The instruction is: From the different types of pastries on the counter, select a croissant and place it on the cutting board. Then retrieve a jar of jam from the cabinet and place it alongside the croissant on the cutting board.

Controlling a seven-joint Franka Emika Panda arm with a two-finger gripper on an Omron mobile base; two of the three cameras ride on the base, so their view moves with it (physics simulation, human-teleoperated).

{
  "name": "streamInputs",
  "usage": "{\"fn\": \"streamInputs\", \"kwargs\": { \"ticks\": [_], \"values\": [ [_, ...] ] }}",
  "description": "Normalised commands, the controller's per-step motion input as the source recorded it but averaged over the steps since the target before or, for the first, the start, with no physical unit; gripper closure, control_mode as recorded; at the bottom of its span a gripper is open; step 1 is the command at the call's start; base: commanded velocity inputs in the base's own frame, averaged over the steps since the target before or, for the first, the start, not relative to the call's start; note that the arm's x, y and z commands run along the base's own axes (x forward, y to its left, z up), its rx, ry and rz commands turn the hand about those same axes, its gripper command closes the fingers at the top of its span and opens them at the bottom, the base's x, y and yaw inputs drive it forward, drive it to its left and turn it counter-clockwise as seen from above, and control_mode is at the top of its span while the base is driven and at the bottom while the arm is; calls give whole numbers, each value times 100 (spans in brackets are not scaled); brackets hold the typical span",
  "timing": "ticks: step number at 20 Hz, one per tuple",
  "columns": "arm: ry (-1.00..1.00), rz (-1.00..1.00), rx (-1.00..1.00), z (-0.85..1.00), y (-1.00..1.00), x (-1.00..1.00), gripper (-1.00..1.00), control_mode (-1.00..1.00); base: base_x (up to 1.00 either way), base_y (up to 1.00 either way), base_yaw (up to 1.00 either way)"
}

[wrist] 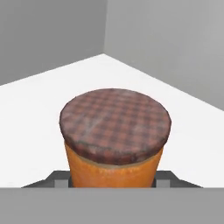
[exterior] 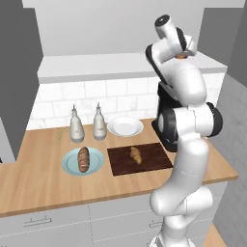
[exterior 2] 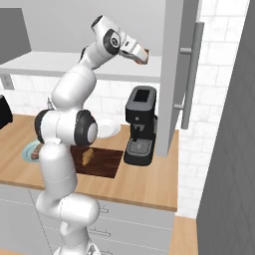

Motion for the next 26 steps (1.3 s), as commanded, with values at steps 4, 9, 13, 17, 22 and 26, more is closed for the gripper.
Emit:
{"fn": "streamInputs", "kwargs": {
  "ticks": [4, 9, 13, 17, 22, 26],
  "values": [
    [-23, 3, -11, 51, 0, -70, 100, -100, 0, 0, 0],
    [-41, 17, -30, 15, 0, -100, 100, -100, 0, 0, 0],
    [-48, 34, -38, -21, 0, -90, 100, -100, 0, 0, 0],
    [-39, 41, -37, -59, 0, -69, 100, -100, 0, 0, 0],
    [-9, 10, -4, 18, 0, -77, 100, -100, 0, 0, 0],
    [31, 1, 4, 66, 29, -93, 100, -100, 0, 0, 0]
  ]
}}
